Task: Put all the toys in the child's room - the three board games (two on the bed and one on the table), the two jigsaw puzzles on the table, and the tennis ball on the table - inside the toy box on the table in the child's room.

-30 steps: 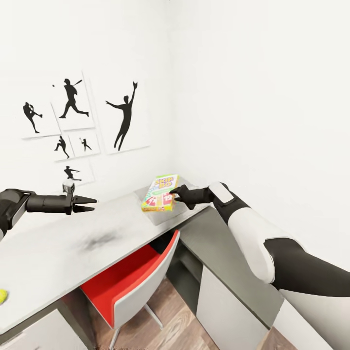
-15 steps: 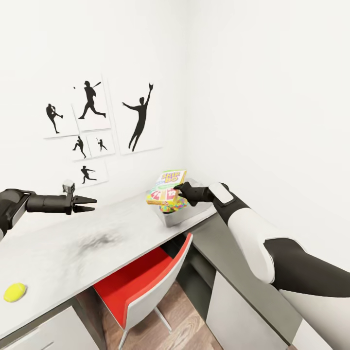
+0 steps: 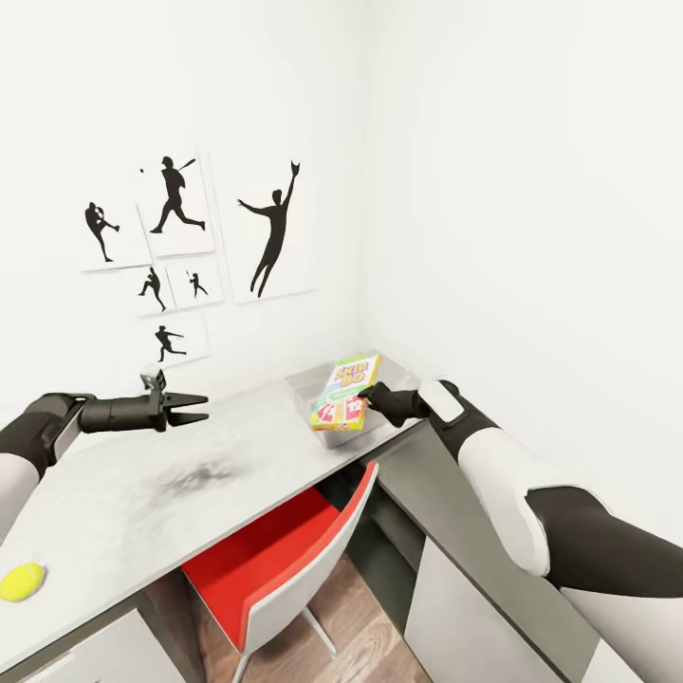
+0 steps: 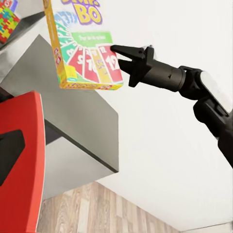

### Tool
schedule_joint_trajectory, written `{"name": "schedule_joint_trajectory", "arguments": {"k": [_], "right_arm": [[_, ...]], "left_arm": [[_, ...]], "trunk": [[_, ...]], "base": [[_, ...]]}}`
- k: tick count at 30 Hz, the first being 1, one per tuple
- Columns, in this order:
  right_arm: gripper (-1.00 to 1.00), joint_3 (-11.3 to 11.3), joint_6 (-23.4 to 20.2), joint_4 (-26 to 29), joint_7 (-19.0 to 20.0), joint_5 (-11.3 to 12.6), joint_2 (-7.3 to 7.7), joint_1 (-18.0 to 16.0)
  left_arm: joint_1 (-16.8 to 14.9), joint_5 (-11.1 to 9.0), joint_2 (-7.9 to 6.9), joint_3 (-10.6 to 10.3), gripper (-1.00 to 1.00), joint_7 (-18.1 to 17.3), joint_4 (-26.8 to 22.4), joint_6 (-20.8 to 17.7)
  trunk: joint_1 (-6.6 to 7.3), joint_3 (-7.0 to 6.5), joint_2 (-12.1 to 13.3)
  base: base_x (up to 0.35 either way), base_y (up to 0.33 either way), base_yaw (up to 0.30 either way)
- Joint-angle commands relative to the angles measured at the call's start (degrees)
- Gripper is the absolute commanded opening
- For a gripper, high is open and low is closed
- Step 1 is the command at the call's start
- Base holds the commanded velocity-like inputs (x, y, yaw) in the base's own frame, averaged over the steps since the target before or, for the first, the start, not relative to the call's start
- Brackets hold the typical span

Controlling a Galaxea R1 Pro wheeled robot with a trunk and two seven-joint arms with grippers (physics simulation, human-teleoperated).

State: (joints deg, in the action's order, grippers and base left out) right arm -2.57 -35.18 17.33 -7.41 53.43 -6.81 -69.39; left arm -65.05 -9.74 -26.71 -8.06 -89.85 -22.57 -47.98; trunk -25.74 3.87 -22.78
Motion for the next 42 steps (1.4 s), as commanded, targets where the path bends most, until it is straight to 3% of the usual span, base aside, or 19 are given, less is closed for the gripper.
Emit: {"name": "schedule_joint_trajectory", "arguments": {"k": [1, 7, 18, 22, 24, 25, 28, 34, 42], "right_arm": [[-1.0, -0.6, 0.2, -0.2, -0.2, 0.9, 0.02, 0.0], [-1.0, -1.6, 2.1, -0.4, 0.2, 0.7, -0.03, 0.1], [-1.0, -1.5, 2.3, -0.4, 0.3, 0.7, 0.04, 0.1], [-1.0, -1.3, 2.3, -0.4, 0.3, 0.7, 0.27, 0.1], [-1.0, -1.3, 2.3, -0.4, 0.4, 0.7, 0.37, 0.1], [-1.0, -1.2, 2.3, -0.4, 0.4, 0.7, 0.39, 0.1], [-1.0, -1.2, 2.2, 0.0, 0.9, 0.9, 0.48, 0.1], [-1.0, -1.3, 1.9, 1.8, 1.6, 1.4, 1.91, 0.1], [-1.0, -1.0, 2.2, 1.9, 9.3, 1.4, 2.79, 1.2]], "left_arm": [[0.3, -0.8, 0.26, -0.1, 1.0, -0.2, 0.0, -0.6], [2.2, -1.8, 2.2, 0.6, 1.0, -0.2, 0.0, -0.4], [2.4, -1.9, 5.33, 0.7, 1.0, -0.2, 0.0, 0.1], [2.5, -2.0, 3.88, 0.9, 1.0, -0.2, 0.0, 1.4], [2.4, -2.1, 1.48, 1.9, 1.0, -0.2, -0.4, 1.1], [2.3, -2.1, 0.99, 2.1, 1.0, -0.2, -0.4, 0.9], [1.5, -2.0, -0.97, 3.2, 1.0, -0.2, -1.2, -1.6], [0.6, -1.6, -2.83, 3.6, 1.0, -0.2, -7.2, -6.3], [0.5, -1.4, -5.64, 3.3, 1.0, -0.2, -11.1, -8.1]], "trunk": [[-0.04, 0.13, -0.1], [-0.04, 0.13, -0.1], [-0.04, 0.13, -0.1], [-0.04, 0.13, -0.1], [-0.04, 0.13, -0.1], [-0.04, 0.13, -0.1], [-0.04, 0.13, -0.1], [-0.04, 0.13, -0.1], [-0.04, 0.13, -0.1]], "base": [[0.048, 0.019, 0.0], [0.091, 0.073, 0.0], [-0.026, 0.022, -0.08], [-0.003, 0.002, -0.014], [-0.001, 0.0, -0.003], [0.0, 0.0, -0.002], [0.0, 0.0, 0.0], [0.0, 0.0, 0.0], [0.0, 0.0, 0.0]]}}
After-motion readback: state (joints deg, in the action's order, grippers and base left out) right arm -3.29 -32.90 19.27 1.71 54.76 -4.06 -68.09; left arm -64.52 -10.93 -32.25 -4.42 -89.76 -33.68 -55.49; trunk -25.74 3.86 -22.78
